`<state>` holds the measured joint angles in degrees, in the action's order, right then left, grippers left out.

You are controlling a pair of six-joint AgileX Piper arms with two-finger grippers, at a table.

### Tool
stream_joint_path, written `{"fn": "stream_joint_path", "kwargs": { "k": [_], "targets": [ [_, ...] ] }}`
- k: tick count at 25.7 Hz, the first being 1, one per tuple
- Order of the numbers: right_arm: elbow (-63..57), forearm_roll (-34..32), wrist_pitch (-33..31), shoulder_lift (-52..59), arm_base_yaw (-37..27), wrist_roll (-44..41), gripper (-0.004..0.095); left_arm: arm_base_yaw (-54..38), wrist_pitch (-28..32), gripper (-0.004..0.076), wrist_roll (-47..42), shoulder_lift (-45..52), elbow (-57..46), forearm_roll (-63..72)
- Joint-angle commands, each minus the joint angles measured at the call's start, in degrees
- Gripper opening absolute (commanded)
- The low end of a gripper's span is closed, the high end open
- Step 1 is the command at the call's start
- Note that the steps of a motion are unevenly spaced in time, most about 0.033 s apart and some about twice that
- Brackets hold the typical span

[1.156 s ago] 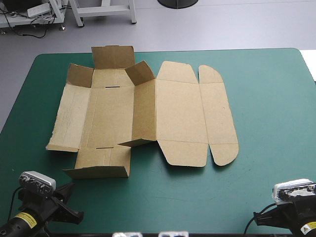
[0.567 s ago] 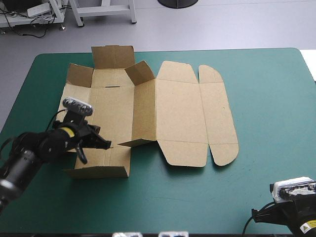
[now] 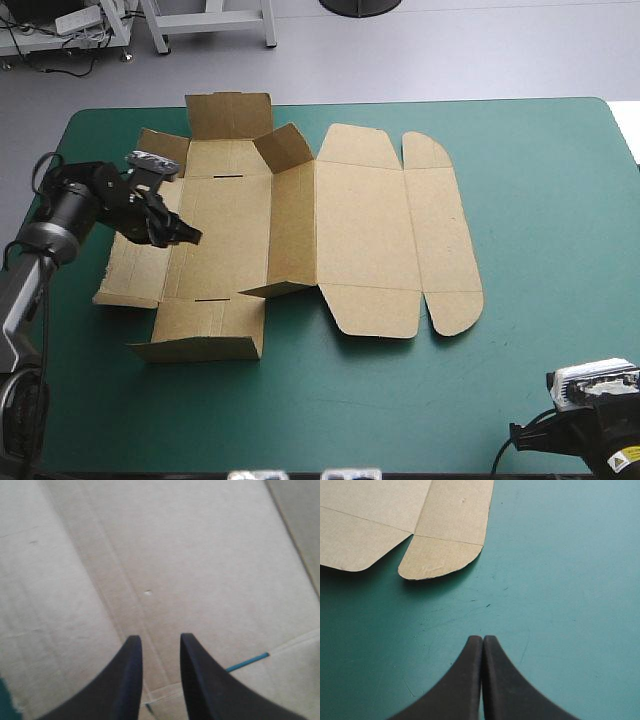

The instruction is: Fold the box

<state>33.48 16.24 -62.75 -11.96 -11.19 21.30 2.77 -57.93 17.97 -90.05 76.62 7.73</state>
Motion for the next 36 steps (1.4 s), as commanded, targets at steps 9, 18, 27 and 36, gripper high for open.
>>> {"fn": "stream_joint_path", "kwargs": {
  "k": [9, 18, 27, 36],
  "targets": [
    [1.6, 1.0, 3.5, -1.2, 0.1, 0.9, -0.0020, -24.9, -8.2, 0.0200, 10.9, -2.7, 8.9, 23.6],
    [1.6, 1.0, 2.7, -1.2, 0.1, 1.1, -0.0020, -28.1, -14.4, 0.0201, 11.3, -13.0, 14.2, 19.8],
    [1.6, 1.0, 2.8, -1.2, 0.1, 1.1, -0.0020, -29.5, -15.6, 0.0421, 11.3, -19.9, 15.2, 23.4],
    [1.6, 1.0, 2.8, -1.2, 0.1, 1.1, -0.0020, -29.4, -15.9, 0.0419, 11.2, -21.4, 15.0, 27.0]
  ]
}}
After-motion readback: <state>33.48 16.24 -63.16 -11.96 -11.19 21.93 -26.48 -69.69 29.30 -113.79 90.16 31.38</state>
